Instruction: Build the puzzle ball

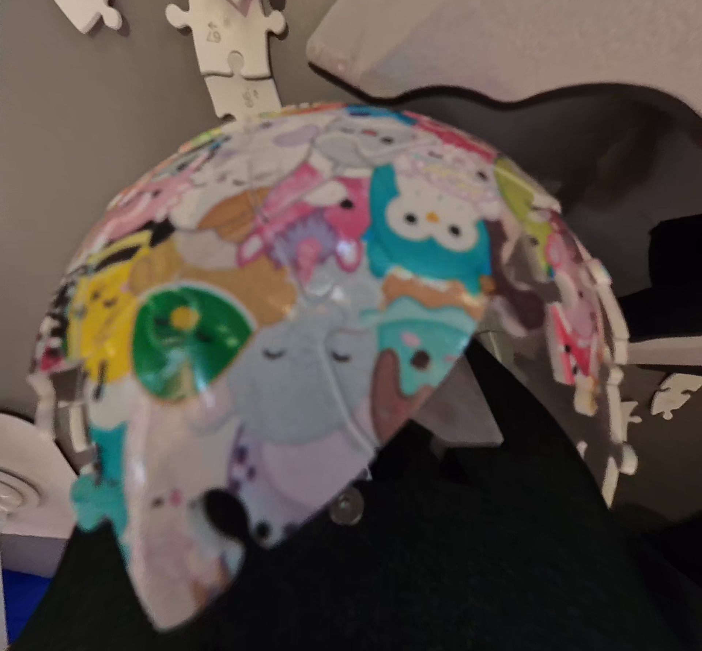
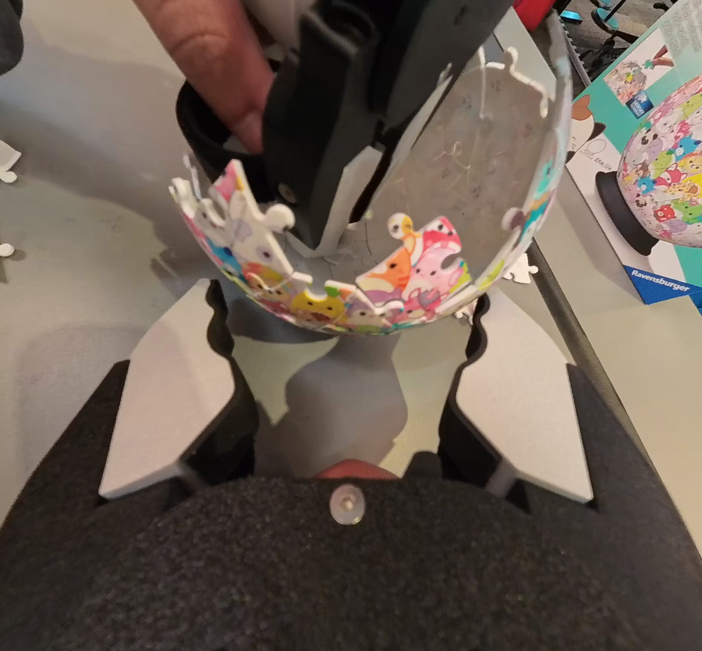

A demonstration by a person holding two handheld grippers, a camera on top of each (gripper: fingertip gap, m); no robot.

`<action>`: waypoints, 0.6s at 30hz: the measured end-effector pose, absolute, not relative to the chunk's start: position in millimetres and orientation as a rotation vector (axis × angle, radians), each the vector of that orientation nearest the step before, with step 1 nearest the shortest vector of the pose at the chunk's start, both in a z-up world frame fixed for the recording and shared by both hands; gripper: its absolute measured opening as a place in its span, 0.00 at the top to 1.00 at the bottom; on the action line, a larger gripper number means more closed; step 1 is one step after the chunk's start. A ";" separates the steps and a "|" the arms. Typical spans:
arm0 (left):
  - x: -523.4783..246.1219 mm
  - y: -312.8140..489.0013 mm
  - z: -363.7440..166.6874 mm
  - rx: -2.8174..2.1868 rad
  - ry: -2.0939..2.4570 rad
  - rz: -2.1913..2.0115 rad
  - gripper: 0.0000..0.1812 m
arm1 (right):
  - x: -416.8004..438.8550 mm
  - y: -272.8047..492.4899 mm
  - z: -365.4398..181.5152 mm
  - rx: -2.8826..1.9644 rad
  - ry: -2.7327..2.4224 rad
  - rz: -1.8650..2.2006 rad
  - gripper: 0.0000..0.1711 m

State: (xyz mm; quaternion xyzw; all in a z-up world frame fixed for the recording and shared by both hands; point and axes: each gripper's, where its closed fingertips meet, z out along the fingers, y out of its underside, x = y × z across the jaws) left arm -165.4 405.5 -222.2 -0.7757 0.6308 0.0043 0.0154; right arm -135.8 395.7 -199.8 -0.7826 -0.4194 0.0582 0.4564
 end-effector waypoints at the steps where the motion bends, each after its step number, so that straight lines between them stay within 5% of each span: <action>1: -165.2 404.6 -221.8 -2.403 1.966 0.005 0.42 | -135.7 395.9 -199.8 -1.929 -1.034 0.142 0.30; 3: -163.5 404.1 -219.4 -2.369 1.966 -0.017 0.53 | -135.6 396.0 -199.4 -1.928 -1.033 0.140 0.30; 5: -160.1 400.5 -215.5 -2.345 1.966 -0.086 1.00 | -135.1 396.0 -199.3 -1.928 -1.031 0.140 0.30; 12: -158.3 396.0 -198.6 -2.313 1.946 -0.232 1.00 | -133.3 396.4 -197.8 -1.928 -1.028 0.134 0.30; 18: -150.5 400.0 -206.7 -2.322 1.976 -0.151 0.84 | -135.6 397.2 -199.0 -1.929 -1.036 0.128 0.29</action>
